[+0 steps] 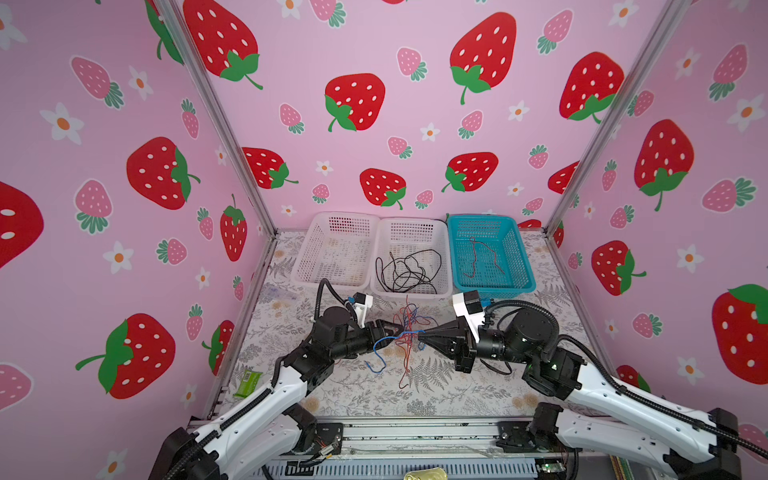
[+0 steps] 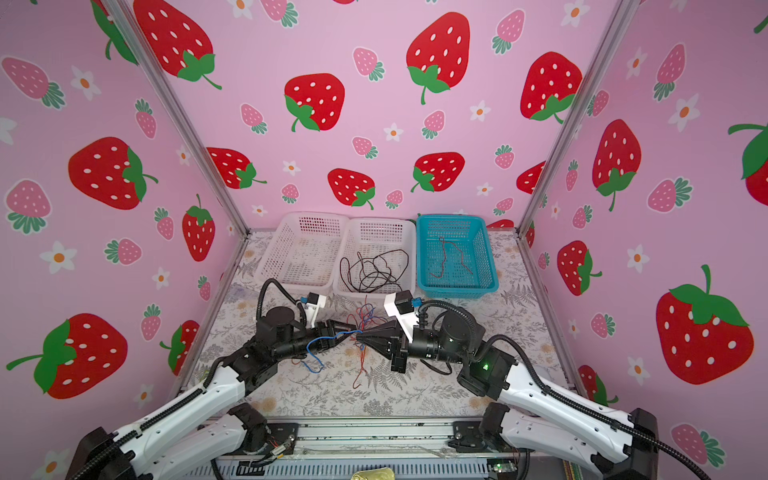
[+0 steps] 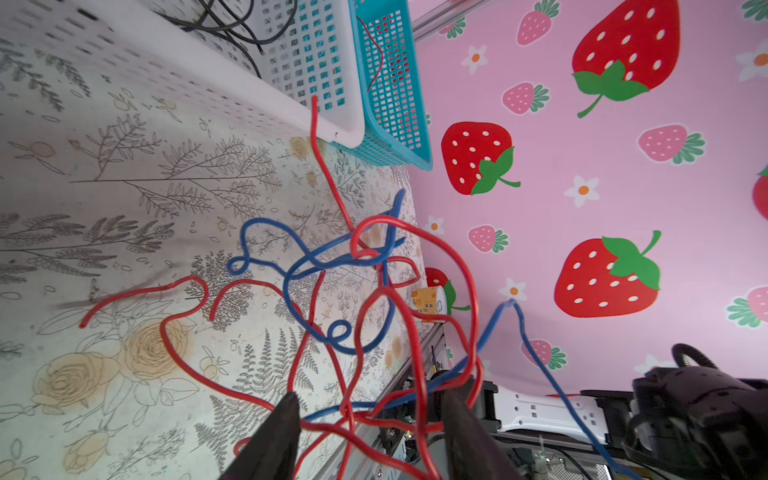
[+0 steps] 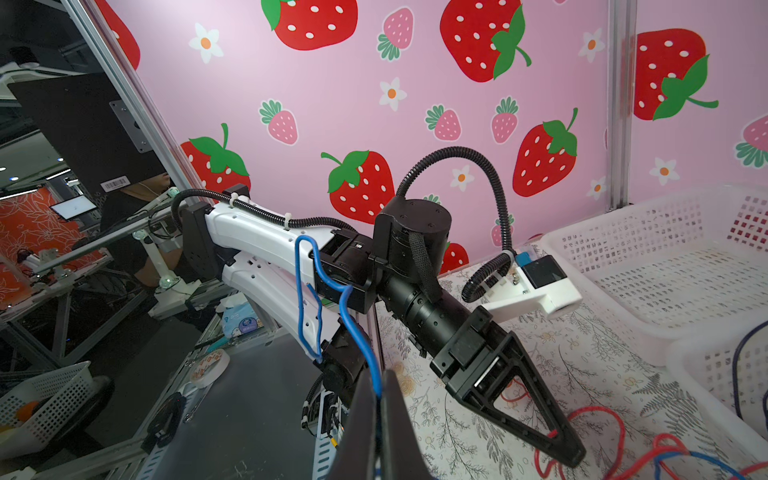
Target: Untangle the cables
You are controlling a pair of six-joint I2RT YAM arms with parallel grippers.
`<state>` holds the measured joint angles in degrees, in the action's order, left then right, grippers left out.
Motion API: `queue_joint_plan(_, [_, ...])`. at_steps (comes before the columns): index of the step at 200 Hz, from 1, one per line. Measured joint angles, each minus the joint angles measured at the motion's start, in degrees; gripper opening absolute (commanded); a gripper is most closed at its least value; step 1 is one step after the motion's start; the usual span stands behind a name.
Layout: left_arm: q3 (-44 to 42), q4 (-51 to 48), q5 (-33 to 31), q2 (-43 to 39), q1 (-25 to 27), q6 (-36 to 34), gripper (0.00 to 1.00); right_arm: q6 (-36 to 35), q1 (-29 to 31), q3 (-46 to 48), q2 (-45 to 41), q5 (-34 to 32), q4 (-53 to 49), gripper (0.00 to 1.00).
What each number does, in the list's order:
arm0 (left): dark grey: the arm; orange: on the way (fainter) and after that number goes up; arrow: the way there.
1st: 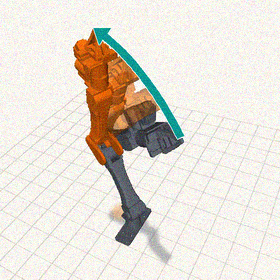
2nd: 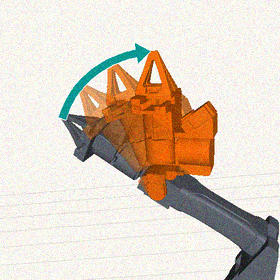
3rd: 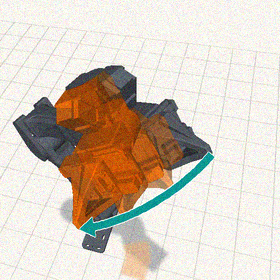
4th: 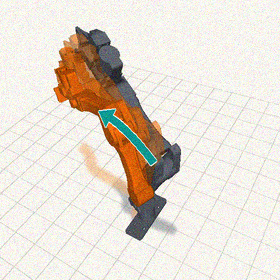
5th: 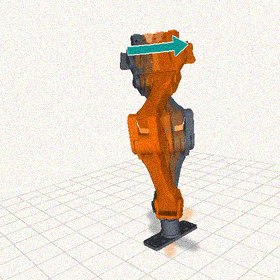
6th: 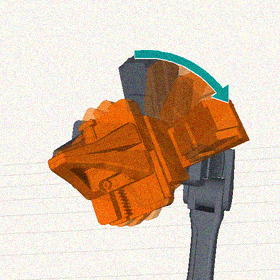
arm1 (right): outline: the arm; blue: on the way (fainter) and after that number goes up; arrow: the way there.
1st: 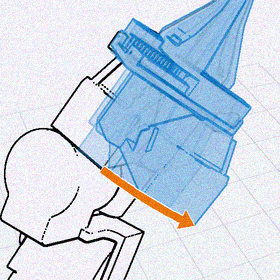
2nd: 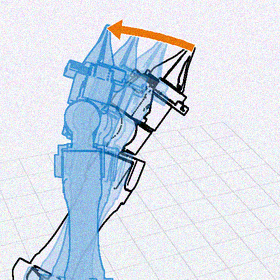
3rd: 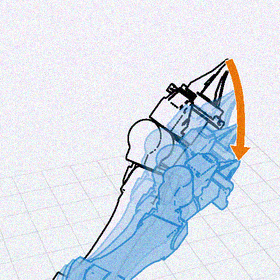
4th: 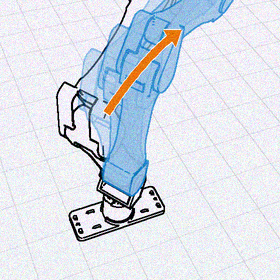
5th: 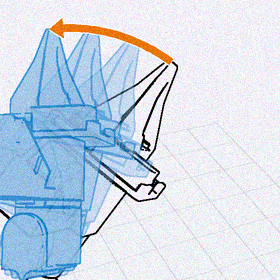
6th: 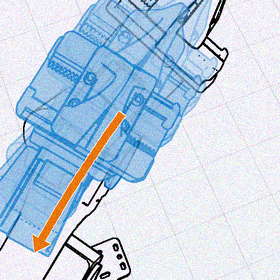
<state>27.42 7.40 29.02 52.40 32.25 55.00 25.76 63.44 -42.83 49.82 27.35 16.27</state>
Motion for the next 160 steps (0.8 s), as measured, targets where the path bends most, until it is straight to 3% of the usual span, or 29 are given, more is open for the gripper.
queue_joint_plan(35, [1.3, -1.0, 0.0, 1.9, 0.0, -1.2, 0.33, 0.2, 0.6, 0.0, 0.6, 1.1, 0.4, 0.00])
queue_joint_plan(82, [1.7, -1.9, -0.1, 2.4, 0.0, -2.4, 0.00, 0.1, 0.9, -0.1, 0.7, 0.8, -0.3, 0.00])
queue_joint_plan(111, [1.7, -4.3, -1.0, 1.6, 0.0, -3.9, 0.00, -0.7, 1.0, -2.3, -0.1, -3.1, -4.9, 0.00])
queue_joint_plan(160, [1.7, -9.9, -4.5, -1.9, -0.4, -5.1, 0.00, -3.0, -0.6, -10.6, -1.1, -22.3, -17.4, 0.00])
